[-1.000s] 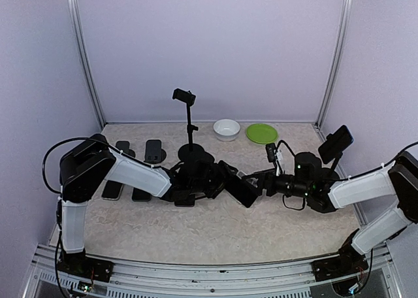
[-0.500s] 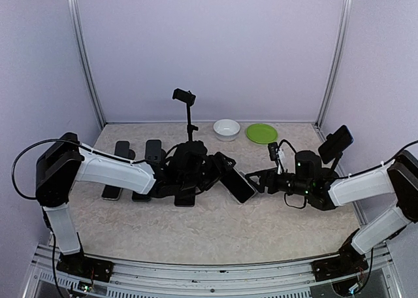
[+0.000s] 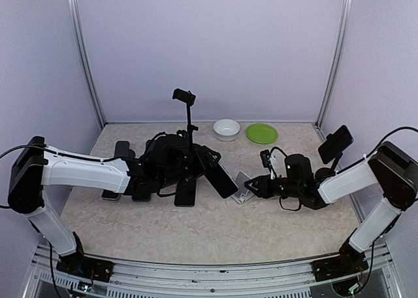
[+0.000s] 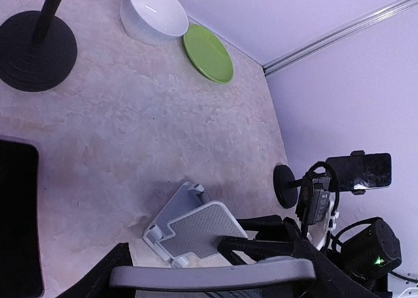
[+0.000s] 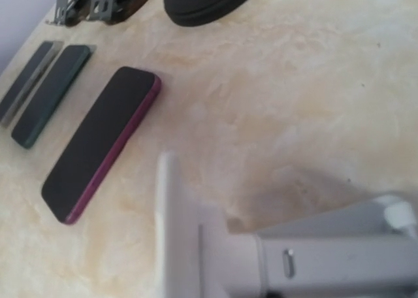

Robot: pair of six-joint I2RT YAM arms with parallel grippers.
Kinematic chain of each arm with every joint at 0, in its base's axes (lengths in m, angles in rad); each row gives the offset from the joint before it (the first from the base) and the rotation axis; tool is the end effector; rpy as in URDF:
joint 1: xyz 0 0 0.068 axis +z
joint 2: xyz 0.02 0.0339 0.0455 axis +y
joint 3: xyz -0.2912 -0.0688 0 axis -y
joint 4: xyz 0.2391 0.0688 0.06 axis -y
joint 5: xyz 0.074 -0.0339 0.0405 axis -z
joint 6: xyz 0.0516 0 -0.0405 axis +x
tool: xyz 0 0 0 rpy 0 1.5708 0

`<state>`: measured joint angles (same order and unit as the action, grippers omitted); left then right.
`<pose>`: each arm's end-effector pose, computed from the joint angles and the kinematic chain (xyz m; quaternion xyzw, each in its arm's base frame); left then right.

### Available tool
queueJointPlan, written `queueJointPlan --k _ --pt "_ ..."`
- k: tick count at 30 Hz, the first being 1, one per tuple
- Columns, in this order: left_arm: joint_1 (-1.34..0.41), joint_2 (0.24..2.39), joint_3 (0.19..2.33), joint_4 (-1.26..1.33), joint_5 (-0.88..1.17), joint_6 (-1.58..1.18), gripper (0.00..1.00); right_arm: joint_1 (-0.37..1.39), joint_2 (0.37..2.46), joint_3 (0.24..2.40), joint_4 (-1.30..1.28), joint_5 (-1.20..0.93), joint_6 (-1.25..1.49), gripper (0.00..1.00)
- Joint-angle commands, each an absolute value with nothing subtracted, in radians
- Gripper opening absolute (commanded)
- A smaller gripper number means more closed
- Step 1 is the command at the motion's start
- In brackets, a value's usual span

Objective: Remove the phone from the phone stand

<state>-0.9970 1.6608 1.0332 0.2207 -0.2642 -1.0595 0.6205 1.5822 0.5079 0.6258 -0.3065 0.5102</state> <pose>0.2223 -0.3191 0.2627 -0.0982 0.8254 -0.4098 0.3756 0.2358 0.1877 0.1696 -0.1272 0.8310 0.3909 0.3749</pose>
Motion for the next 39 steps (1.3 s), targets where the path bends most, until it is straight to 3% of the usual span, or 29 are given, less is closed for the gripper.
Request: queueJointPlan --k 1,10,24,39 --pt "-0.974 1.582 0.986 0.233 -0.286 -1.018 0.23 0.614 1.617 0.556 0.633 -0.318 0.488 0.32" --pt "-0.925 1.486 0.893 0.225 -0.264 -0.953 0.23 0.603 1.637 0.659 0.54 -0.336 0.371 0.0" --pt "-0.877 1.415 0.825 0.232 -0.238 -0.91 0.23 0.443 1.88 1.047 0.375 -0.751 0.093 0.0" --pt "-0.864 1.407 0.824 0.199 -0.234 -0.862 0.23 0.401 2.156 1.449 0.081 -0.8 -0.118 0.0"
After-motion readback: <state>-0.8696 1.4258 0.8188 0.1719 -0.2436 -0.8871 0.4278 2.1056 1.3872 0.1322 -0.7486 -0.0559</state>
